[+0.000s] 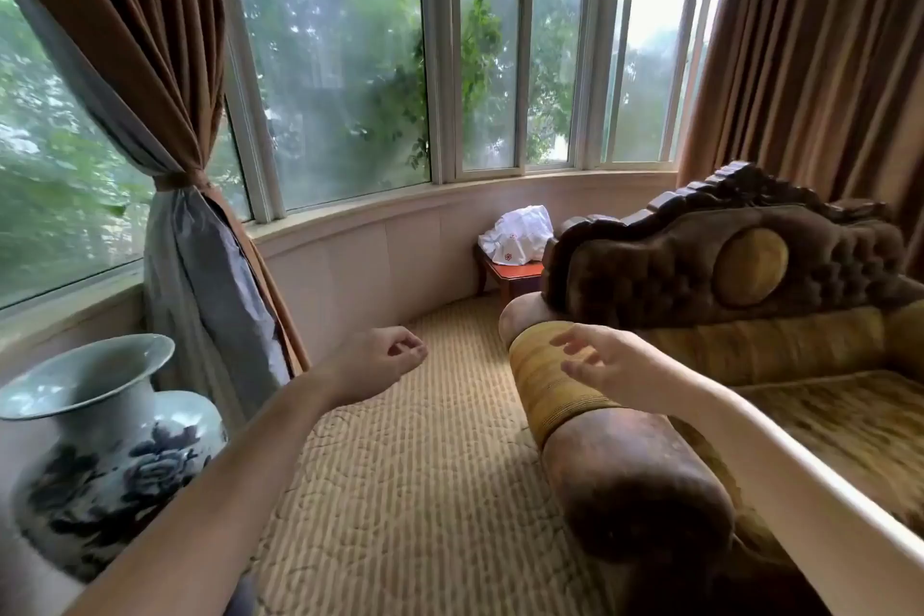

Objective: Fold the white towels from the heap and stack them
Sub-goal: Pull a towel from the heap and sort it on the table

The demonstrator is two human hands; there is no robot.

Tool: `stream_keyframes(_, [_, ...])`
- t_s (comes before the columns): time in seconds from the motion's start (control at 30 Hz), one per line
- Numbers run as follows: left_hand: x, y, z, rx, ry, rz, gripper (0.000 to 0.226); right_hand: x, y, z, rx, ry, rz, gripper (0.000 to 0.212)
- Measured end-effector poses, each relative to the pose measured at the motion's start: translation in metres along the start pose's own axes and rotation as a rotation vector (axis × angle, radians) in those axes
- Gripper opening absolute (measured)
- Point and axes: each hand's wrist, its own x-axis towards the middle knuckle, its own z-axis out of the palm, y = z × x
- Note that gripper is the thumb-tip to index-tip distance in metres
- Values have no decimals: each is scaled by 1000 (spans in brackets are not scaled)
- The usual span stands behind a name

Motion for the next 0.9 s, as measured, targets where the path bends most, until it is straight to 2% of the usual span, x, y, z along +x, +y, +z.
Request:
stream_keyframes(0.17, [73, -41, -16, -9, -38, -39, 27, 82, 6, 21, 50, -2, 28, 30])
stream_keyframes(0.33, [149, -74, -52, 42, -14, 15, 26, 170, 4, 30, 141, 68, 51, 24])
stream_keyframes(0.57, [234, -122, -100, 14, 29, 40, 28, 274, 7, 47, 135, 90, 79, 27])
stream_keyframes(0.9, [365, -182, -103, -77, -25, 5, 23, 395, 55, 64, 207, 95, 146, 26])
